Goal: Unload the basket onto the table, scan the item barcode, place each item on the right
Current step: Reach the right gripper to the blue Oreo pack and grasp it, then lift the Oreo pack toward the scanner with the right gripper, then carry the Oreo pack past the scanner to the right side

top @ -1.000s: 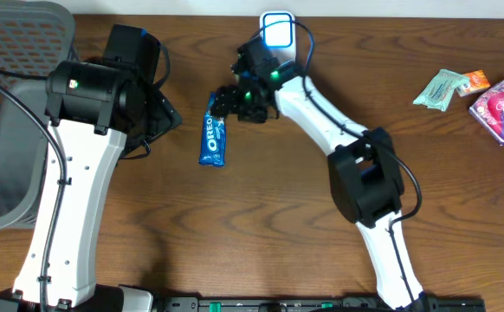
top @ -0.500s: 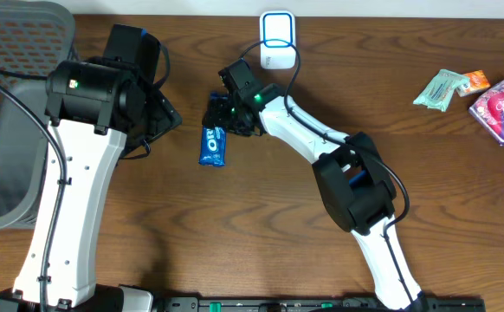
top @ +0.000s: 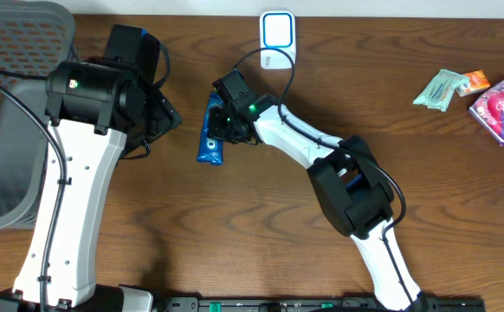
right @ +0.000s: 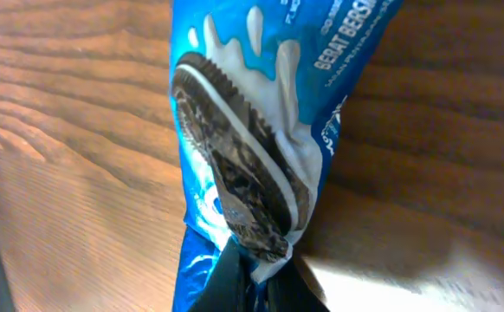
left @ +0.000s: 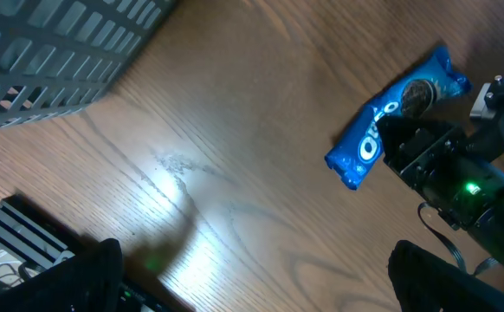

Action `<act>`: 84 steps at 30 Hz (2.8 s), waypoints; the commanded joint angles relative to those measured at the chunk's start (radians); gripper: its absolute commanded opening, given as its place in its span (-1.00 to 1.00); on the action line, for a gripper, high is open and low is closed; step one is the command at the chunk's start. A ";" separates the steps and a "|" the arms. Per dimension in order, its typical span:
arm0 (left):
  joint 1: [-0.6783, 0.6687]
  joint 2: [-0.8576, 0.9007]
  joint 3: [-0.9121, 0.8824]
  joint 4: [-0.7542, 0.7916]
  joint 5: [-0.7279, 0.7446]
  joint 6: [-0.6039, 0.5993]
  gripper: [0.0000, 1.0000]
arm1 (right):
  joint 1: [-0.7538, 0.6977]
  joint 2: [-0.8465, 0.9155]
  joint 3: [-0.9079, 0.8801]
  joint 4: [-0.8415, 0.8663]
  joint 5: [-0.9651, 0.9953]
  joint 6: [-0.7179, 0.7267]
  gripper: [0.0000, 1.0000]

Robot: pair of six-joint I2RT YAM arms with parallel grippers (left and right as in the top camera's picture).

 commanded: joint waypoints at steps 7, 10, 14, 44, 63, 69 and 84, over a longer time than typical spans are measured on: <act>0.002 0.001 -0.002 -0.004 -0.020 -0.005 0.96 | -0.139 -0.033 0.028 -0.133 -0.473 -0.072 -0.98; 0.002 0.001 -0.002 -0.004 -0.020 -0.005 0.96 | -0.202 -0.038 0.028 -0.127 -0.761 -0.028 -0.98; 0.002 0.001 -0.002 -0.004 -0.020 -0.005 0.96 | -0.264 -0.038 0.028 -0.131 -0.938 0.031 -0.98; 0.002 0.001 -0.002 -0.004 -0.020 -0.005 0.96 | -0.336 -0.038 0.028 0.250 -1.162 0.483 -0.97; 0.002 0.001 -0.002 -0.004 -0.020 -0.005 0.96 | -0.372 -0.038 0.034 0.718 -0.585 0.390 -0.98; 0.002 0.001 -0.002 -0.004 -0.020 -0.005 0.96 | -0.412 -0.038 0.111 0.586 -0.405 0.291 -0.98; 0.002 0.001 -0.002 -0.004 -0.020 -0.005 0.96 | -0.423 -0.018 0.208 0.551 -0.319 0.118 -0.98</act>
